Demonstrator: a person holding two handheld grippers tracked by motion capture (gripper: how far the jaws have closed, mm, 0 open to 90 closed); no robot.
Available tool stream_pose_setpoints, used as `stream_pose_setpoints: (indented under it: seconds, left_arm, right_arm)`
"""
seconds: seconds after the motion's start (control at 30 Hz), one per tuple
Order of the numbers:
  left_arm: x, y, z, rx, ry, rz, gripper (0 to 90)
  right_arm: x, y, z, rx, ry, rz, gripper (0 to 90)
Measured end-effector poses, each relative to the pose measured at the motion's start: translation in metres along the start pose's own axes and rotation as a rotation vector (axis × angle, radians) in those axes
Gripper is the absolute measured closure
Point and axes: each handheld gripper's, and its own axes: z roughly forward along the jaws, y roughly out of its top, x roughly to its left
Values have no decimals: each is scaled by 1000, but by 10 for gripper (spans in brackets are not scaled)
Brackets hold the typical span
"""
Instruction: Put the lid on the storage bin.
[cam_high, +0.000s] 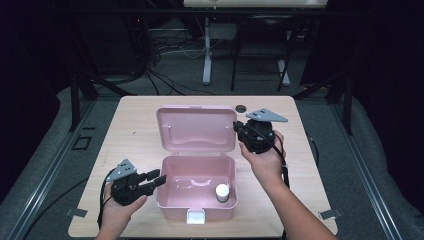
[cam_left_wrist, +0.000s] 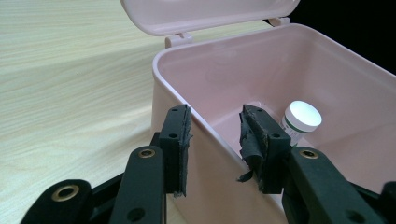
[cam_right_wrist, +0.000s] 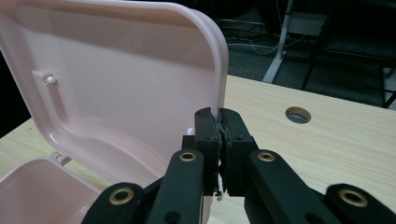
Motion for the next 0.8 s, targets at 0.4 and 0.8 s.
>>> stream_pose_setpoints:
  seconds: [0.4, 0.8]
  left_arm:
    - [0, 1, 1, 4, 0, -4, 627]
    - [4, 6, -2, 2, 9, -2, 621]
  right_arm:
    - [-1, -4, -5, -17, 7, -14, 869]
    - [-1, -3, -1, -24, 16, -10, 870]
